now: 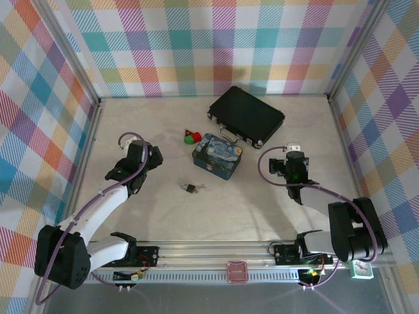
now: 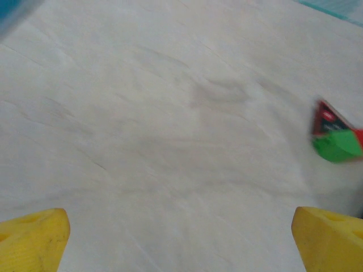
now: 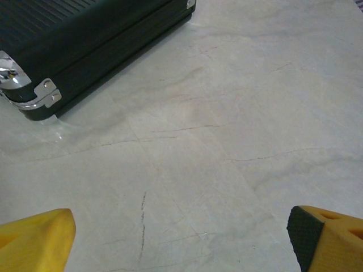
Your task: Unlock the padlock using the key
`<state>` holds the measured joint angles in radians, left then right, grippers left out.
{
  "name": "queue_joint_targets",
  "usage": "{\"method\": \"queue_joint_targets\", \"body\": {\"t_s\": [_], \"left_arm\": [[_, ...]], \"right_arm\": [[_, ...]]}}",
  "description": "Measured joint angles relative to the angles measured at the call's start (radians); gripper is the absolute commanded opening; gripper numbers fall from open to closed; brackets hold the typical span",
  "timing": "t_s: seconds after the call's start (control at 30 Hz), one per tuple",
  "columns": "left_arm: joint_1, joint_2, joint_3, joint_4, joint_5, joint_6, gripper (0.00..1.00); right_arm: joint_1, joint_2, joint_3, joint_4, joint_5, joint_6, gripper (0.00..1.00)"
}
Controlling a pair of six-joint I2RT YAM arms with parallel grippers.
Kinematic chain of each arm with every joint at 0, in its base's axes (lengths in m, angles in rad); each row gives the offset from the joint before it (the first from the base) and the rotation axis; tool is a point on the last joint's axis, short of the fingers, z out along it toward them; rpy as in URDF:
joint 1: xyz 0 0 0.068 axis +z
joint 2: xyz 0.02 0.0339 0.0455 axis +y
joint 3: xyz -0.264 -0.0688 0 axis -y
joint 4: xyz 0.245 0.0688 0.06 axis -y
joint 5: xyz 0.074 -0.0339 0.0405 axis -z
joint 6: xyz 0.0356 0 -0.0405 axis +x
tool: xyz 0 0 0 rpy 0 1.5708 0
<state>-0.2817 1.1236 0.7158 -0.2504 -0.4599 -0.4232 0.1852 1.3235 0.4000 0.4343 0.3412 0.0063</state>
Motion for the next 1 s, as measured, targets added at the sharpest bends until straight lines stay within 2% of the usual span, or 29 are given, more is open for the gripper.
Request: {"method": "queue_joint_targets", "body": {"t_s": [0.1,0.23,0.4,0.57,0.77,0.87,1.0], "left_arm": [[0.053,0.0,-0.063,0.089,-0.068,0.052,0.99],[0.068,0.038,-0.161,0.234,-0.154,0.129,1.0],[0.068,0.149,-0.24,0.455,-0.172,0.211,1.0],[0.073,0.266,-0.283,0.679,-0.127,0.295,1.0],[0.119,0.372,-0.36,1.03,0.006,0.393,1.0],[0.13,0.44,-0.385,1.119,0.047,0.416,1.0],[0.133,0.457,-0.359,1.12,0.09,0.424,1.0]], "right_arm": [[-0.032,0.053,-0.012,0.136,-0.033,-0.016,0.99],[-0.105,0.153,-0.005,0.277,-0.098,-0.006,0.99],[-0.154,0.219,-0.011,0.344,-0.144,0.019,0.99],[-0.154,0.219,-0.011,0.381,-0.164,0.031,0.99],[-0.154,0.219,-0.011,0.389,-0.172,0.032,0.99],[-0.154,0.219,-0.011,0.389,-0.173,0.032,0.99],[-0.154,0.219,-0.011,0.389,-0.179,0.032,0.99]]}}
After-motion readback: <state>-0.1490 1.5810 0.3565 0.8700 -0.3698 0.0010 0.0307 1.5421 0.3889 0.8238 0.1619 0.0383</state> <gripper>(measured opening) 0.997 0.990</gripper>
